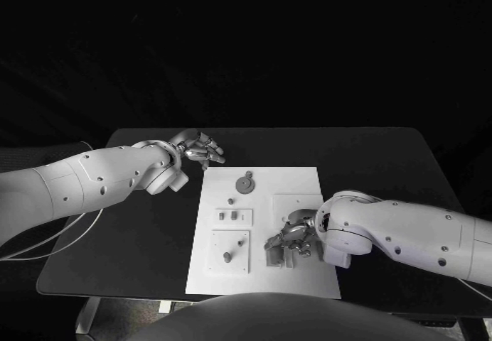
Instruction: Assemble the parts on the task board
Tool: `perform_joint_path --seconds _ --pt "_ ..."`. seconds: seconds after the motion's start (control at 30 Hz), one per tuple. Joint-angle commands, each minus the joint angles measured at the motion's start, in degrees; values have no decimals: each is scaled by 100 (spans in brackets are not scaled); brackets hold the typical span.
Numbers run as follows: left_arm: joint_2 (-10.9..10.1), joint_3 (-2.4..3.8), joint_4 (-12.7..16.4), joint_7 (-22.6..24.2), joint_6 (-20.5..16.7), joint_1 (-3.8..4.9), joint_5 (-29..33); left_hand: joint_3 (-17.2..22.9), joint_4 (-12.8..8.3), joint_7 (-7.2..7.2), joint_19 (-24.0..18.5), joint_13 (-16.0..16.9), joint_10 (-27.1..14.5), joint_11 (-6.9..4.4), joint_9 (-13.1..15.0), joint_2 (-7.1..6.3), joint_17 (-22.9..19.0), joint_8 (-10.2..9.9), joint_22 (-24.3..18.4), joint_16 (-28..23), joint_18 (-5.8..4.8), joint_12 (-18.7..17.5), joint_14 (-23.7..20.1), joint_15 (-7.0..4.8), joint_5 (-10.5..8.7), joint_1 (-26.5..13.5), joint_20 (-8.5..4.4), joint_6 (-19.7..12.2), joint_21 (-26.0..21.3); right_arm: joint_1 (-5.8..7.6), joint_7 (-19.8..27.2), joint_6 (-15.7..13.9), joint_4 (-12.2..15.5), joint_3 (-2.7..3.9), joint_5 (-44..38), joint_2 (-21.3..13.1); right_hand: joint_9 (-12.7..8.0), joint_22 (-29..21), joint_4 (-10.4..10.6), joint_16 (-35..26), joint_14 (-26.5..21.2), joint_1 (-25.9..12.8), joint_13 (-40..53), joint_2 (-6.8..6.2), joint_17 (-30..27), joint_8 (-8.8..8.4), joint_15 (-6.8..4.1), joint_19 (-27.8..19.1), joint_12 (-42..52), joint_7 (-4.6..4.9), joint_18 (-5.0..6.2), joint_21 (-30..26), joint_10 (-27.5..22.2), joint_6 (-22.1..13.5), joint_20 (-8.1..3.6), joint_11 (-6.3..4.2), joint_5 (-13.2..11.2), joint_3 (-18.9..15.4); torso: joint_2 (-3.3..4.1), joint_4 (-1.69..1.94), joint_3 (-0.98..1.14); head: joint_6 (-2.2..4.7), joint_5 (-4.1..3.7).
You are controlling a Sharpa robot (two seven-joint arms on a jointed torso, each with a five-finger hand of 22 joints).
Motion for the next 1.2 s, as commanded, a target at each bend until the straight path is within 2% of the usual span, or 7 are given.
perform_joint_path --seconds 0.03,0.4,0.5,0.7,1.0,1.03,1.2 --pt "2 4 29 16 67 6 23 -1 21 54 6 -6 -35 6 -9 -5 7 11 7 -38 305 0 27 25 -11 -24 -28 -4 -27 -18 -45 158 -35 -2 -25 11 12 6 -834 30 -29 -66 -7 -14 3 -2 3 -16 31 34 112 -28 -26 -2 25 0 19 870 2 -1 -1 0 18" --pt "-13 4 41 0 85 8 21 -3 27 54 6 -7 -36 7 -10 -7 11 13 9 -40 305 0 27 26 -11 -29 -27 -2 -29 -54 -80 404 -73 -2 -62 24 19 6 -530 47 -85 -379 -38 -358 -49 -15 6 -35 59 37 112 -39 -65 -23 19 4 20 885 0 -1 2 0 22" --pt "-21 4 42 -6 89 8 20 -3 28 54 6 -7 -37 7 -10 -7 11 13 10 -41 305 0 27 26 -11 -30 -27 -2 -29 -62 -75 415 -84 -2 -148 26 20 6 -518 48 -88 -388 -39 -371 -52 -15 6 -35 60 37 112 -38 -66 -24 18 4 19 889 -1 -2 3 0 27" --pt "-22 4 47 -7 94 8 20 -4 30 53 6 -7 -37 7 -10 -8 13 14 11 -42 305 0 27 26 -11 -31 -27 -1 -30 -68 -47 334 -82 -2 -265 40 33 5 -120 65 -114 -579 -61 -755 -77 -19 -3 -28 87 36 112 -37 -95 -39 -5 9 17 1030 1 -1 2 0 32" --pt "-49 4 65 -15 84 16 17 -3 34 53 6 -7 -38 8 -11 -7 16 14 13 -43 305 1 26 26 -11 -33 -26 -1 -32 -69 -40 287 -94 -2 -420 56 62 7 214 78 -152 -654 -84 -959 -126 -18 -17 -31 114 44 112 -30 -118 -66 -23 11 10 1136 1 0 0 0 43" --pt "-51 4 68 -15 84 18 16 -3 35 53 6 -7 -38 8 -11 -7 16 14 13 -44 306 1 26 26 -11 -34 -26 -1 -32 -69 -38 286 -93 -2 -431 59 75 7 231 84 -164 -618 -85 -1054 -133 -18 -28 -36 120 38 112 -27 -126 -88 -38 10 -625 1146 3 -1 1 0 48" --pt "-55 4 72 -17 83 22 12 -3 37 53 6 -8 -37 7 -11 -7 18 15 14 -44 306 2 27 26 -11 -34 -26 -2 -32 -84 -11 322 -97 -2 -478 81 98 -2 406 80 -231 -663 -98 -1177 -204 -20 -45 -47 121 53 112 -32 -154 -123 -56 17 -671 1166 4 -1 1 0 59"
